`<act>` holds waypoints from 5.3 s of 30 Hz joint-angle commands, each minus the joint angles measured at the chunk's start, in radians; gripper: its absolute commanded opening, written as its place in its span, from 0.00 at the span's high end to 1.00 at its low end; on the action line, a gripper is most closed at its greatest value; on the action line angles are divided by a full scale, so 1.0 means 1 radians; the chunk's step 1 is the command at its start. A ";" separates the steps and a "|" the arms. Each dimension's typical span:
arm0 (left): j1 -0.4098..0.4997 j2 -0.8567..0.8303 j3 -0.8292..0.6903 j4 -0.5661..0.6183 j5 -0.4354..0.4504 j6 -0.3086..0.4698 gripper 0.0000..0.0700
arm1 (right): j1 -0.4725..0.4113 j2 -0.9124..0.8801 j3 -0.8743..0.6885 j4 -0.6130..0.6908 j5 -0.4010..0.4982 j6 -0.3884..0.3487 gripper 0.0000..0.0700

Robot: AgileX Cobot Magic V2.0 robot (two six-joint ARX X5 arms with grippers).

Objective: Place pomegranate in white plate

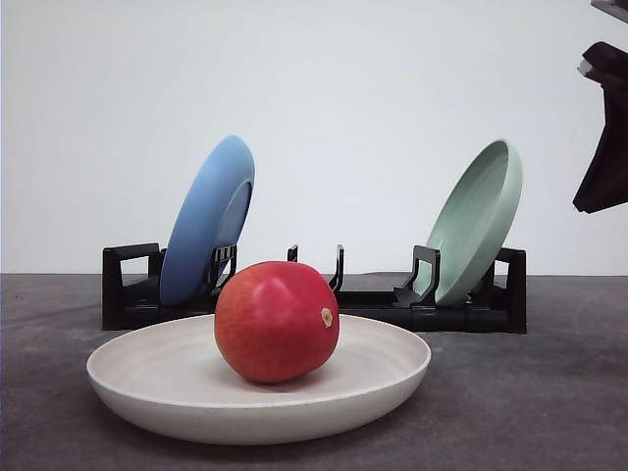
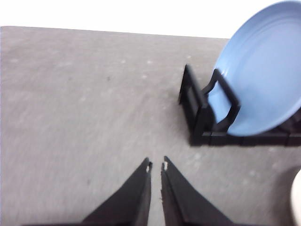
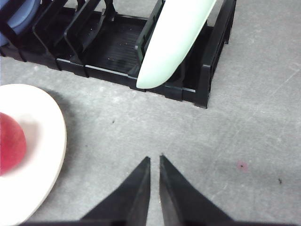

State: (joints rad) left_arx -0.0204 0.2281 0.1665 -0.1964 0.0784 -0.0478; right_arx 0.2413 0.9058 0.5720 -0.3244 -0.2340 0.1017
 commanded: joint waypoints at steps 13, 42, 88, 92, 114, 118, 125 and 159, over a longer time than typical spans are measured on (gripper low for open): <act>0.052 -0.226 -0.155 0.011 0.000 0.028 0.97 | 0.003 0.007 0.004 0.012 -0.001 -0.005 0.96; 0.062 -0.225 -0.155 0.013 0.000 0.081 0.97 | 0.005 -0.079 0.004 0.121 -0.001 -0.010 0.96; 0.062 -0.225 -0.155 0.013 0.000 0.081 0.97 | -0.244 -0.902 -0.561 0.332 0.208 -0.107 0.96; 0.062 -0.225 -0.155 0.013 0.000 0.081 0.97 | -0.244 -0.902 -0.561 0.332 0.208 -0.107 0.96; 0.062 -0.225 -0.155 0.013 0.000 0.081 0.97 | -0.244 -0.902 -0.561 0.332 0.208 -0.107 0.96; 0.062 -0.225 -0.155 0.013 0.000 0.081 0.97 | -0.244 -0.902 -0.561 0.332 0.208 -0.107 0.96; 0.062 -0.225 -0.155 0.013 0.000 0.081 0.97 | -0.244 -0.902 -0.561 0.332 0.208 -0.107 0.96; 0.062 -0.225 -0.155 0.013 0.000 0.081 0.97 | -0.244 -0.902 -0.561 0.332 0.208 -0.107 0.96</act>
State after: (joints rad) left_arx 0.0410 0.0048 0.0238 -0.1837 0.0784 0.0189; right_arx -0.0021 0.0044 0.0147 -0.0034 -0.0254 -0.0040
